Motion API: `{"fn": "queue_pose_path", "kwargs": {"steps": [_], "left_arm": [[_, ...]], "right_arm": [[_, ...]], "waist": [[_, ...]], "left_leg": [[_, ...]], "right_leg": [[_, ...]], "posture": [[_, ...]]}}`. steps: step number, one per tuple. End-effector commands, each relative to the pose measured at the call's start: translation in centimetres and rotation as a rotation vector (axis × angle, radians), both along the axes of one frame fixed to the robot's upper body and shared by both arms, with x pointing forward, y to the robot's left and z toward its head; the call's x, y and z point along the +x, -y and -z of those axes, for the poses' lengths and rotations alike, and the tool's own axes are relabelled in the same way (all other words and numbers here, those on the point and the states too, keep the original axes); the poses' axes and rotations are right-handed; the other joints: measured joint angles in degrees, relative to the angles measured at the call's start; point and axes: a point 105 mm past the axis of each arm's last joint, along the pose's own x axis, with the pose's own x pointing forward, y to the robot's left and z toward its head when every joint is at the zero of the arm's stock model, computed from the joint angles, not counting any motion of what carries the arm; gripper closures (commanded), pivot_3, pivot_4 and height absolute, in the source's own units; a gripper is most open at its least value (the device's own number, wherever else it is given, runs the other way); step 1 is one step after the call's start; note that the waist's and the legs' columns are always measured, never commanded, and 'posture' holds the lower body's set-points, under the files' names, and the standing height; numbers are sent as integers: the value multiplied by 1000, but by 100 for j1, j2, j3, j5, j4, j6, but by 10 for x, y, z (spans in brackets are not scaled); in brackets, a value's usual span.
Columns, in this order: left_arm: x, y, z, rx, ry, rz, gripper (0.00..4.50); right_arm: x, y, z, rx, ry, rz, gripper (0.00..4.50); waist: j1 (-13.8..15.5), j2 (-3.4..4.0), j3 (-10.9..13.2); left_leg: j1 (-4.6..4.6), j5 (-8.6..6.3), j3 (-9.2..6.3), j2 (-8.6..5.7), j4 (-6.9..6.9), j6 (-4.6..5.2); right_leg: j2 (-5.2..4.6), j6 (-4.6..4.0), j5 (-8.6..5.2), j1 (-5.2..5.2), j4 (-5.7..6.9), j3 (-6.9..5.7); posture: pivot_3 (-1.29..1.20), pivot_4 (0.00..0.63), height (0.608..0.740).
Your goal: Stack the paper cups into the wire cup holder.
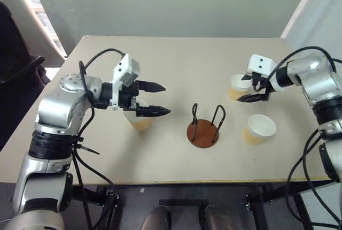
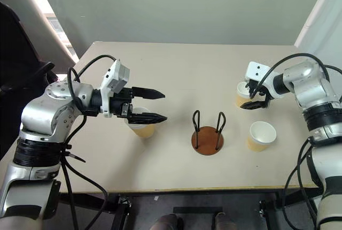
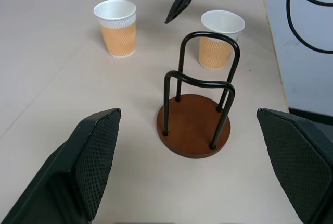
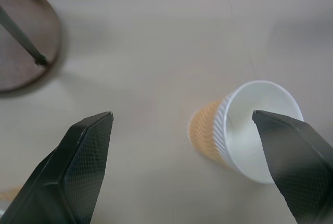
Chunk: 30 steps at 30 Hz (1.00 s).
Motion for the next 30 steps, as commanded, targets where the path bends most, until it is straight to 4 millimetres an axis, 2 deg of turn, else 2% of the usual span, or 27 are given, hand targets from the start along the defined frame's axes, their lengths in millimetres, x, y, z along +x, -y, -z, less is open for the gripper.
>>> {"fn": "queue_pose_path", "kwargs": {"steps": [1,9,12,16,22,23,28,30], "left_arm": [[2,-3,-12,32,83,-57,0],[-2,1,-6,58,91,-62,0],[-2,2,-6,62,94,-64,0],[-2,3,-4,68,95,-63,0],[-2,1,-2,77,90,-63,0],[-2,0,-1,80,88,-62,0],[-3,-3,4,110,78,-50,0],[-5,-3,4,99,72,-33,0]], "right_arm": [[10,4,-6,-78,44,10,45],[23,5,9,-167,38,42,45],[27,3,12,-185,48,55,627],[30,2,14,-192,57,67,2051],[27,0,5,-156,52,43,4256],[26,1,2,-157,57,36,4473],[17,8,-16,-155,68,-17,4473],[9,3,-31,-112,72,-70,4473]], "waist": [[-9,0,0],[-5,0,0],[-9,1,0],[-6,1,0],[-7,1,1],[-7,1,1],[5,1,1],[-1,2,1]], "left_leg": [[0,1,-1,1,-3,-1],[-1,-4,-2,2,-22,-14],[-1,-3,-2,4,-33,-21],[0,-2,-3,5,-54,-29],[0,-4,-4,6,-58,-37],[0,-4,-4,6,-58,-38],[-1,-5,-6,6,-59,-43],[-2,-4,-6,6,-60,-46]], "right_leg": [[1,-2,1,-1,0,0],[-1,-13,-4,-7,-3,-6],[-1,-19,-7,-13,-1,-7],[-1,-25,-7,-20,0,-10],[-1,-28,-9,-20,-2,-14],[0,-29,-9,-20,-2,-14],[-1,-34,-12,-19,-2,-16],[-1,-35,-13,-20,-4,-16]], "posture": [[0,150,740],[0,150,740],[0,150,740],[0,150,740],[0,150,740],[0,150,740],[0,150,740],[0,150,740]]}}
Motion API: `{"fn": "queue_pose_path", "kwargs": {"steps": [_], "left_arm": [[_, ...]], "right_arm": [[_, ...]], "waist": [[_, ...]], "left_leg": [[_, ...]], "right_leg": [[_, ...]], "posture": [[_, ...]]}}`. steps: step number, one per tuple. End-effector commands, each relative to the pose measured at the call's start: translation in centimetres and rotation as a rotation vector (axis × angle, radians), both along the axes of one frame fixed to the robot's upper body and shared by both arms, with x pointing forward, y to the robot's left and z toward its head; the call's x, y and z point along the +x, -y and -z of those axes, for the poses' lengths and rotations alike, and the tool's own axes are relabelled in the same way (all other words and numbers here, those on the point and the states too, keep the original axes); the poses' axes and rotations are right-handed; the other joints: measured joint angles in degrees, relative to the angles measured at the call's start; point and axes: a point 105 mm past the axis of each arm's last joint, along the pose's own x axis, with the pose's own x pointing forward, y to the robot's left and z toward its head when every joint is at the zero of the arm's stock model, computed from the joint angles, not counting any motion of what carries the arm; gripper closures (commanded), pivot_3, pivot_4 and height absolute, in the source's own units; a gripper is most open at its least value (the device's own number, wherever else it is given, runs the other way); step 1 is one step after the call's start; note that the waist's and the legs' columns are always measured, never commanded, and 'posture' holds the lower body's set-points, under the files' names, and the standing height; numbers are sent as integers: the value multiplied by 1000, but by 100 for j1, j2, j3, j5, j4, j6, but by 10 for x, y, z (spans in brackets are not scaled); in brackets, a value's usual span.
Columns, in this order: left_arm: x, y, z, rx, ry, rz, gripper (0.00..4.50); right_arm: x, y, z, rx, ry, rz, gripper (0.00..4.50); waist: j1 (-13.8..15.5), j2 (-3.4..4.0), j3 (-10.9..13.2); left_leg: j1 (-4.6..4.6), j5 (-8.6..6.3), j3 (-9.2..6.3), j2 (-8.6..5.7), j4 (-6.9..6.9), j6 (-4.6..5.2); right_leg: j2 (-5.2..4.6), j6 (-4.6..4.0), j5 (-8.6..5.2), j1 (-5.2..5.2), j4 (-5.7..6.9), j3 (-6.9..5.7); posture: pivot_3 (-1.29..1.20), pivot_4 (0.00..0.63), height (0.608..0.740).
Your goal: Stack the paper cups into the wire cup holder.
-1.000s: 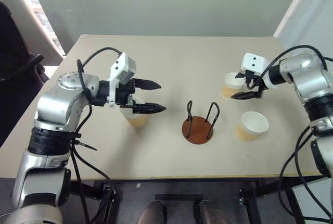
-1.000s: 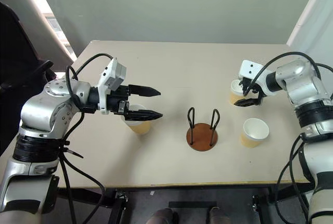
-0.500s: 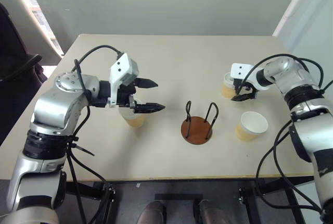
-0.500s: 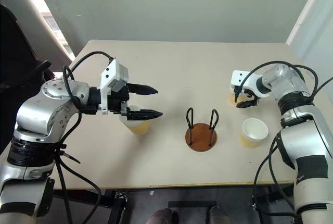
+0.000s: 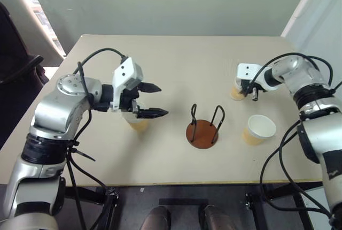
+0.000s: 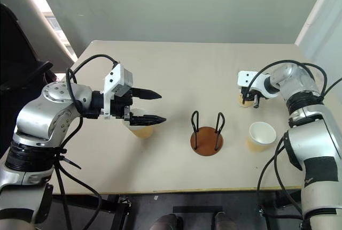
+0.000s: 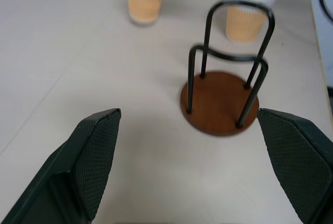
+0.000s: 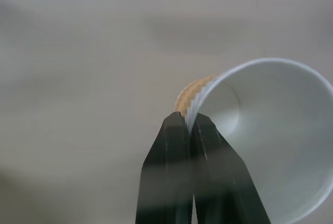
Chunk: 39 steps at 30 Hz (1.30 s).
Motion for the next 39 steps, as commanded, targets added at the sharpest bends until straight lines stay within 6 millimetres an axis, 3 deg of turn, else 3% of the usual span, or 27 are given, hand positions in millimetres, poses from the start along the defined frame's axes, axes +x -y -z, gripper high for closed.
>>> {"fn": "queue_pose_path", "kwargs": {"steps": [1,4,7,10,14,17,24,32,39], "left_arm": [[-6,2,-9,-20,25,50,0],[-14,5,-11,-46,17,107,0],[-18,5,-9,-36,5,137,0],[-18,7,-8,-34,-1,154,0],[-15,9,-7,-29,-4,165,0],[-13,10,-5,-21,-7,172,0],[-12,12,-4,-20,-5,178,0],[-13,12,-4,-16,-3,173,0],[-14,10,-3,-12,-4,165,0]], "right_arm": [[-14,-18,-50,92,66,-135,4473],[-48,-41,-76,127,49,-296,4473],[-93,-66,-87,121,29,-436,4473],[-129,-88,-89,120,-5,-530,4473],[-152,-104,-82,113,-46,-590,4473],[-157,-111,-78,95,-56,-620,4473],[-150,-121,-66,50,-53,-651,4473],[-132,-120,-50,-53,-19,-660,4473],[-133,-116,-48,-84,-36,-681,4473]], "waist": [[-11,0,1],[-28,-1,1],[-18,-1,1],[-28,-1,1],[-46,-4,1],[-56,-4,1],[-60,-4,1],[-60,-4,1],[-58,-4,1]], "left_leg": [[-1,0,0,0,-1,-1],[-1,21,2,2,-6,-37],[-1,41,-1,10,-10,-74],[-1,52,-3,12,-6,-92],[8,52,-5,12,-2,-85],[7,24,-5,9,6,-24],[13,36,-10,9,15,-16],[13,39,-14,8,17,-16],[11,41,-14,8,17,-19]], "right_leg": [[0,0,0,-1,1,0],[4,-8,-5,-3,2,0],[13,-20,-13,0,-1,-8],[15,-26,-22,0,1,-8],[16,-39,-31,8,3,-6],[13,-69,-44,8,12,-5],[13,-73,-37,5,37,-7],[13,-66,-33,2,45,-9],[13,-32,-13,3,39,-10]], "posture": [[0,150,740],[0,150,740],[0,150,740],[0,150,740],[0,150,740],[0,150,740],[0,150,740],[0,150,740],[0,150,740]]}}
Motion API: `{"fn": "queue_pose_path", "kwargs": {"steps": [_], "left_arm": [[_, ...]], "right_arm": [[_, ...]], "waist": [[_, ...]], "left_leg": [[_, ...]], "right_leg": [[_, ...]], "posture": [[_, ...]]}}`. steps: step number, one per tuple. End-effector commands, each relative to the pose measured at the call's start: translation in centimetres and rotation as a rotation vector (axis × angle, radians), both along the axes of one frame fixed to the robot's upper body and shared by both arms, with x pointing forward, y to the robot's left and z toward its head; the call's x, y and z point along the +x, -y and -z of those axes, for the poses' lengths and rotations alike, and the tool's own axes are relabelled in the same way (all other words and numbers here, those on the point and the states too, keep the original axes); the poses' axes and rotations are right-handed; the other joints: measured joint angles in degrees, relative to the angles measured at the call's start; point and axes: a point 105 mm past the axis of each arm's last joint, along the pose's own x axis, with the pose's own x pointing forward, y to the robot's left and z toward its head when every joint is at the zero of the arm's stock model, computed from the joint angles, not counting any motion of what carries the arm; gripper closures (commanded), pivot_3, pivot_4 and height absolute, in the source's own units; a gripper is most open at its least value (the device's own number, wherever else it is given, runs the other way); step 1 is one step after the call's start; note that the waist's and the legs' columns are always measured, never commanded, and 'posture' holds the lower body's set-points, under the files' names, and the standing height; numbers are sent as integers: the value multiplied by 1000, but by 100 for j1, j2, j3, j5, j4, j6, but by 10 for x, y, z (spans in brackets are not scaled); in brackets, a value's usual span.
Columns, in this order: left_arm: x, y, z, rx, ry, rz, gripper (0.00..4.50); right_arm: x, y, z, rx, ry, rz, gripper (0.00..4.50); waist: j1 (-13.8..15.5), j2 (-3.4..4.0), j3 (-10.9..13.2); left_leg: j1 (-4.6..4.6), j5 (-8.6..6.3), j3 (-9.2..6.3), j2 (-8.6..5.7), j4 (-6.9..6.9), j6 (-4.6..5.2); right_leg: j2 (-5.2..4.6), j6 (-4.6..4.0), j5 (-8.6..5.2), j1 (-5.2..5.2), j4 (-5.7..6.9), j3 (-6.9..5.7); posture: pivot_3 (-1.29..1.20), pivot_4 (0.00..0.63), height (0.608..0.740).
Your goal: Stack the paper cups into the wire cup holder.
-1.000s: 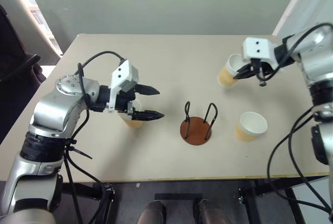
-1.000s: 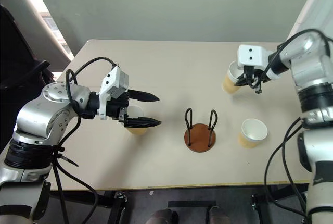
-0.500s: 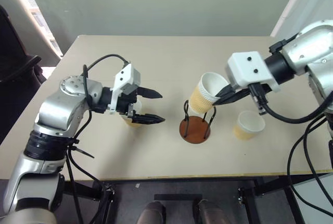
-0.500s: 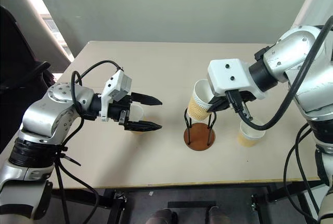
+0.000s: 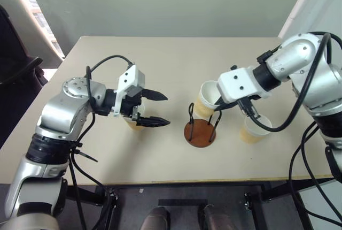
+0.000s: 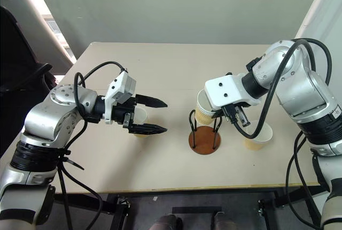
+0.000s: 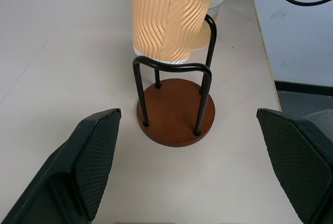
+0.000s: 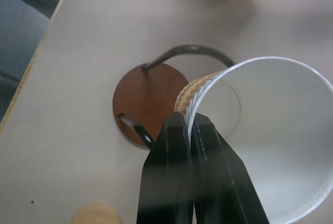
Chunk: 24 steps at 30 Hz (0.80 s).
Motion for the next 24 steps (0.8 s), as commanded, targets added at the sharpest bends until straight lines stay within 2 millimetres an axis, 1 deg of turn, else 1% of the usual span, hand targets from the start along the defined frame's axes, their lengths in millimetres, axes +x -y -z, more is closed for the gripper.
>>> {"fn": "queue_pose_path", "kwargs": {"steps": [1,3,6,9,10,11,13,16,18,19,21,24], "left_arm": [[-2,-1,-8,6,40,4,0],[-2,0,-8,6,40,5,0],[-3,1,-7,8,39,9,0],[-2,0,-7,9,41,1,0],[-2,0,-8,11,46,1,0],[-3,0,-8,11,51,2,0],[-5,0,-13,0,68,0,0],[-7,-7,-19,15,98,-32,0],[-8,-15,-17,67,116,-69,0],[-7,-21,-12,129,124,-104,0],[-5,-34,0,261,145,-161,0],[1,-52,18,436,185,-224,0]], "right_arm": [[-3,0,-6,-13,27,-23,4473],[-1,-2,-4,-15,28,-26,4473],[-1,-7,-3,-11,27,-29,3953],[-3,-14,-7,31,16,-35,2965],[-5,-18,-10,72,4,-44,2655],[-7,-21,-13,101,-5,-50,2247],[-14,-26,-22,184,-57,-50,1665],[-21,-25,-34,299,-126,-12,1665],[-22,-23,-41,360,-161,23,1665],[-23,-22,-44,400,-183,42,1665],[-24,-21,-50,455,-217,65,1665],[-26,-20,-51,475,-237,75,1665]], "waist": [[-1,0,0],[-3,0,0],[-4,0,0],[-4,0,0],[-4,0,0],[-5,0,0],[-6,0,0],[0,-1,0],[-5,-1,0],[-7,-2,1],[-17,-2,1],[-15,-1,1]], "left_leg": [[0,1,0,0,0,-2],[0,3,0,0,0,-5],[0,4,-1,1,0,-4],[0,5,-1,0,0,-2],[0,5,-1,0,0,-2],[0,5,-1,0,0,-3],[0,6,-1,0,0,-3],[-5,9,0,0,-1,-9],[-4,26,1,0,0,-37],[-4,40,1,0,-1,-61],[-2,41,2,0,-8,-62],[0,37,0,0,-14,-55]], "right_leg": [[0,0,0,0,0,0],[1,0,0,0,-1,0],[1,-1,-1,-1,0,0],[1,-3,-2,0,1,0],[1,-3,-2,0,1,0],[1,-3,-2,0,1,0],[1,-6,-3,-1,1,0],[2,-22,-14,-1,-5,-1],[3,-42,-26,1,-12,1],[3,-42,-26,2,-15,2],[5,-44,-28,2,-19,6],[6,-49,-33,-1,-18,5]], "posture": [[0,150,740],[0,150,740],[0,150,740],[0,150,740],[0,150,740],[0,150,740],[0,150,740],[0,150,740],[0,150,740],[0,150,740],[0,150,740],[0,150,740]]}}
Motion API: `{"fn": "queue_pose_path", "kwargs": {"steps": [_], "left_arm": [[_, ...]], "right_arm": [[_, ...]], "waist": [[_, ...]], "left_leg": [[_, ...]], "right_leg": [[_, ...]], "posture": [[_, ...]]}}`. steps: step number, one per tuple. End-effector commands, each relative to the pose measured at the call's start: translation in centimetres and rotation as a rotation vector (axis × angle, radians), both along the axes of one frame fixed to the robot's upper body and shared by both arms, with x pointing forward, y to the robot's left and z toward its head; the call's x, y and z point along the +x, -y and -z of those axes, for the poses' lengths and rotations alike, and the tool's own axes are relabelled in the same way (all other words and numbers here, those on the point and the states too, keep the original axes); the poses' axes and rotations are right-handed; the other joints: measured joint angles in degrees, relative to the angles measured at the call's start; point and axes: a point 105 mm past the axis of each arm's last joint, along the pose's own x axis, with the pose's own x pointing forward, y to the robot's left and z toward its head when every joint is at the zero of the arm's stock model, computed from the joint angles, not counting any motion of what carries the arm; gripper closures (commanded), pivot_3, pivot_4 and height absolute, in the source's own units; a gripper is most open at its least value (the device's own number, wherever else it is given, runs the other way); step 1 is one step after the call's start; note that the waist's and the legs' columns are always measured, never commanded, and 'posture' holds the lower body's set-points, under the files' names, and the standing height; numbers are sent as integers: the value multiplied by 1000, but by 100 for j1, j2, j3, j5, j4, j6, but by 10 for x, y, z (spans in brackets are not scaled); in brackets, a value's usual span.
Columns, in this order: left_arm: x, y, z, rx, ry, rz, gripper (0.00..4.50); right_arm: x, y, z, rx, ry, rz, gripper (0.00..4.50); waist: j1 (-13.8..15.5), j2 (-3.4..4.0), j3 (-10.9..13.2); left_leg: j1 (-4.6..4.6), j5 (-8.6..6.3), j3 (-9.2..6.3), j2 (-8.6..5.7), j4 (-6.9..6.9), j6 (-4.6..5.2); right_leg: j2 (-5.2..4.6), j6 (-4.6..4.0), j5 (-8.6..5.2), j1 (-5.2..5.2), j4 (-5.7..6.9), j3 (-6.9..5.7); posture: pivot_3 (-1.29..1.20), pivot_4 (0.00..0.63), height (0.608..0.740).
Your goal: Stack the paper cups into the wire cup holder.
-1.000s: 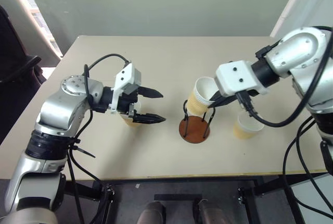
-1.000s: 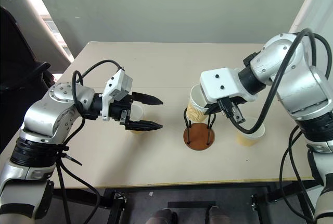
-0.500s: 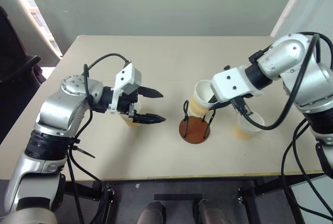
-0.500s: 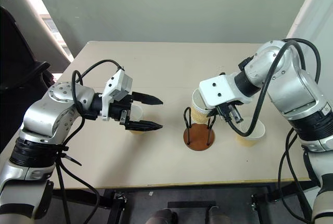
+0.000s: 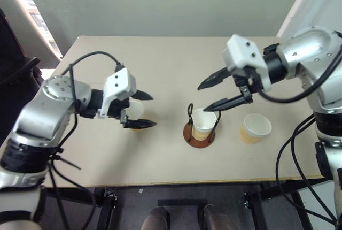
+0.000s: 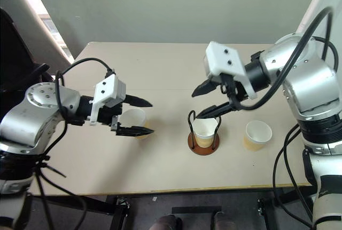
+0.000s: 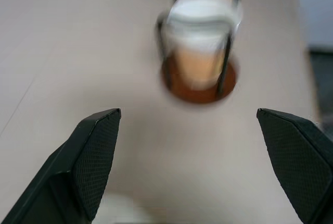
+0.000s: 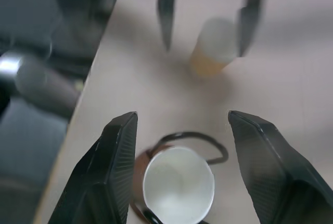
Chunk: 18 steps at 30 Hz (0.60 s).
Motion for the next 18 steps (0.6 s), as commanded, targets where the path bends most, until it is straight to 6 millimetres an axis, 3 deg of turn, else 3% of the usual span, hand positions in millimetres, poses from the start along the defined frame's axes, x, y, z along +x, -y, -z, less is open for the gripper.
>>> {"fn": "queue_pose_path", "kwargs": {"steps": [1,18], "left_arm": [[4,-13,13,177,70,-42,0],[28,-24,34,336,127,-74,0]], "right_arm": [[-7,2,-11,40,19,-4,1665],[-6,1,-12,59,0,17,1665]], "waist": [[7,0,0],[6,-1,0]], "left_leg": [[-1,-9,-2,0,-2,16],[-2,-31,-23,-6,-2,36]], "right_leg": [[0,-1,0,-2,2,-1],[-2,-24,-13,-31,66,-9]], "posture": [[0,150,740],[0,150,740]]}}
